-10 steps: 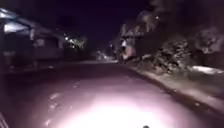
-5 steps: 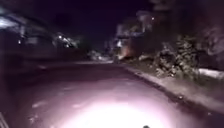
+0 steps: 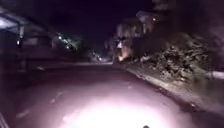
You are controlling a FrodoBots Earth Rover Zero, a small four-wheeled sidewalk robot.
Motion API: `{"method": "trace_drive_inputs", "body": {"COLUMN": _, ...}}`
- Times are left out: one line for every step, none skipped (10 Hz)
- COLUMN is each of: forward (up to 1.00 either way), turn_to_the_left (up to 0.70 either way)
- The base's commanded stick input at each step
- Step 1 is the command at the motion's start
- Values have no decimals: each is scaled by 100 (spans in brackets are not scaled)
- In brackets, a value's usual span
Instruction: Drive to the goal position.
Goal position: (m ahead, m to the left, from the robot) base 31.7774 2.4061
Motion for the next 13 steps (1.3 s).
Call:
{"method": "trace_drive_inputs", "body": {"forward": 70, "turn_to_the_left": 0}}
{"method": "trace_drive_inputs", "body": {"forward": 70, "turn_to_the_left": 0}}
{"method": "trace_drive_inputs", "body": {"forward": 70, "turn_to_the_left": 0}}
{"method": "trace_drive_inputs", "body": {"forward": 70, "turn_to_the_left": 0}}
{"method": "trace_drive_inputs", "body": {"forward": 70, "turn_to_the_left": 0}}
{"method": "trace_drive_inputs", "body": {"forward": 70, "turn_to_the_left": 0}}
{"method": "trace_drive_inputs", "body": {"forward": 70, "turn_to_the_left": 0}}
{"method": "trace_drive_inputs", "body": {"forward": 70, "turn_to_the_left": 0}}
{"method": "trace_drive_inputs", "body": {"forward": 70, "turn_to_the_left": 0}}
{"method": "trace_drive_inputs", "body": {"forward": 70, "turn_to_the_left": 0}}
{"method": "trace_drive_inputs", "body": {"forward": 70, "turn_to_the_left": 0}}
{"method": "trace_drive_inputs", "body": {"forward": 70, "turn_to_the_left": 0}}
{"method": "trace_drive_inputs", "body": {"forward": 70, "turn_to_the_left": 0}}
